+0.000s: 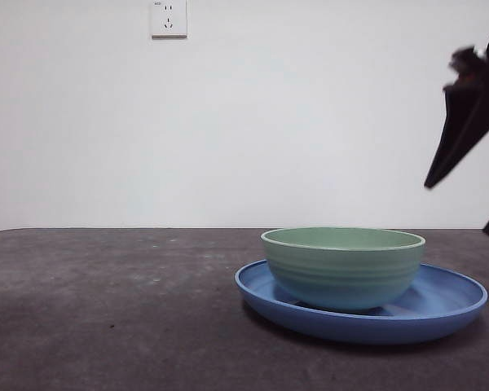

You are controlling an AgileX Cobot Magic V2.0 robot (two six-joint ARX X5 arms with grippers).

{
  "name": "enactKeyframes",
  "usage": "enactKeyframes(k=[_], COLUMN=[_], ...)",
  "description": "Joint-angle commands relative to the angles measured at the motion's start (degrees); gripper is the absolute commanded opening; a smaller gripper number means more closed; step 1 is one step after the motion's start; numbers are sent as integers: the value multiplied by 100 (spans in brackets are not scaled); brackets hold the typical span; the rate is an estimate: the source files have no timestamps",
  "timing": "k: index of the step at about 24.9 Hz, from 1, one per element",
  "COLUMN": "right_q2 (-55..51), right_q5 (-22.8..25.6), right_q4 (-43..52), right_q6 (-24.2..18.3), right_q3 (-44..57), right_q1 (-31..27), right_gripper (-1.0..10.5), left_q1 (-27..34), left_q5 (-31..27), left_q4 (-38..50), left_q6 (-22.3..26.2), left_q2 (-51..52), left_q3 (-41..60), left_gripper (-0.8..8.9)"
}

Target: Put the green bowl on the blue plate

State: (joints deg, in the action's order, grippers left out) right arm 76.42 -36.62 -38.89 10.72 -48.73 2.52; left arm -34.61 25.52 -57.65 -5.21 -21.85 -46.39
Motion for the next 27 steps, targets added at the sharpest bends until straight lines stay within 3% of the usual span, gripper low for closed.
enactKeyframes(k=[1,8,19,27], right_q2=[282,953,1436,1582], right_q5=[208,472,474,518], right_q4=[98,267,629,581], right_q6=[-70,-92,-107,-17], right_q3=[-98,-98,-98,-98], right_q1=[-2,9,251,260], right_gripper=[345,343,105,35], left_q1=[-28,-28,-28,-28], left_q5=[24,24,24,24], left_q4=[59,59,59,59], left_q6=[68,68,68,68], left_q2=[-9,-9,-9,-9], left_q3=[-37,-37,-37,-37], left_gripper=[562,562,562,562])
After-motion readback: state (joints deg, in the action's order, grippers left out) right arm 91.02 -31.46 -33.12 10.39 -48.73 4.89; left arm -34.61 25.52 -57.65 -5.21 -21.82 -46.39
